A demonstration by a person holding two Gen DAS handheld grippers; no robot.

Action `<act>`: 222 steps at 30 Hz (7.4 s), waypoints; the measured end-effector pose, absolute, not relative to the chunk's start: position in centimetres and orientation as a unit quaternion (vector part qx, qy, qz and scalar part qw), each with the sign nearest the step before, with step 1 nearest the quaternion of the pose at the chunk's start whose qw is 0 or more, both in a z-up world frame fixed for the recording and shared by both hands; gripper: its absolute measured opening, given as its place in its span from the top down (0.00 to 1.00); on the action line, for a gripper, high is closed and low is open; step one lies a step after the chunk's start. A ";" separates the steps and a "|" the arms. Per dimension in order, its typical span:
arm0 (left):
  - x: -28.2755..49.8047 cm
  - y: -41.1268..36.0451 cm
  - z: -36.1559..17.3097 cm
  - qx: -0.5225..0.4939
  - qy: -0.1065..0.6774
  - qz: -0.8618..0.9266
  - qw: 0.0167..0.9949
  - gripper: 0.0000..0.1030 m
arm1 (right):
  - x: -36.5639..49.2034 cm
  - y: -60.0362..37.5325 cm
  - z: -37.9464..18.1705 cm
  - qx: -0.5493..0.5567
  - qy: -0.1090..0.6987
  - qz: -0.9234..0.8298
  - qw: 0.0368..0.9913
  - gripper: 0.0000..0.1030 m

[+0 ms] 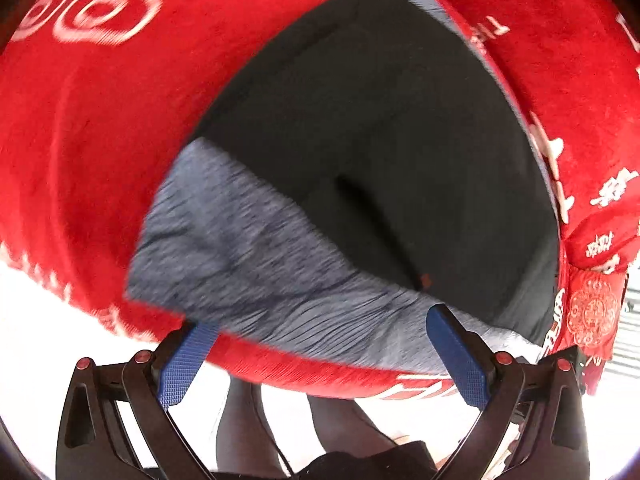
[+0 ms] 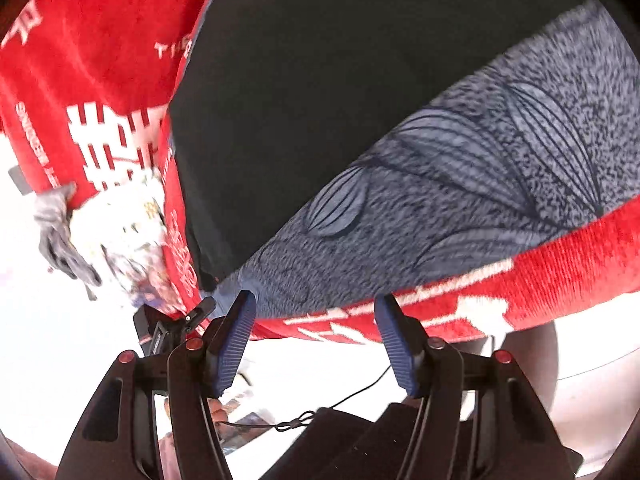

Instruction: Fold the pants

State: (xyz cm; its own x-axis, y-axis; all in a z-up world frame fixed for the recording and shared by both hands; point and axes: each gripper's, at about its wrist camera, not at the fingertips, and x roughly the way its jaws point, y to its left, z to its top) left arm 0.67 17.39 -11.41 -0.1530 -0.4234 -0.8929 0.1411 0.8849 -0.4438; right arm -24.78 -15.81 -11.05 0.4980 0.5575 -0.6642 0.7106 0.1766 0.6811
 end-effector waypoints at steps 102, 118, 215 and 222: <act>-2.4 -45.5 1.7 0.125 0.575 -0.482 0.649 0.14 | -32.3 -64.2 -0.5 0.583 0.362 -0.259 0.680 0.37; -4.8 -35.9 -7.5 0.237 0.639 -0.305 0.665 0.14 | -38.1 -62.1 -7.0 0.641 0.382 -0.280 0.604 0.94; 14.4 -0.5 -7.5 0.147 0.596 -0.147 0.775 0.00 | 12.7 -20.4 -3.5 0.256 0.640 0.182 0.701 0.52; 16.7 3.6 -11.3 0.098 0.622 -0.158 0.761 0.00 | 23.4 -11.5 -8.7 0.150 0.662 0.227 0.699 0.52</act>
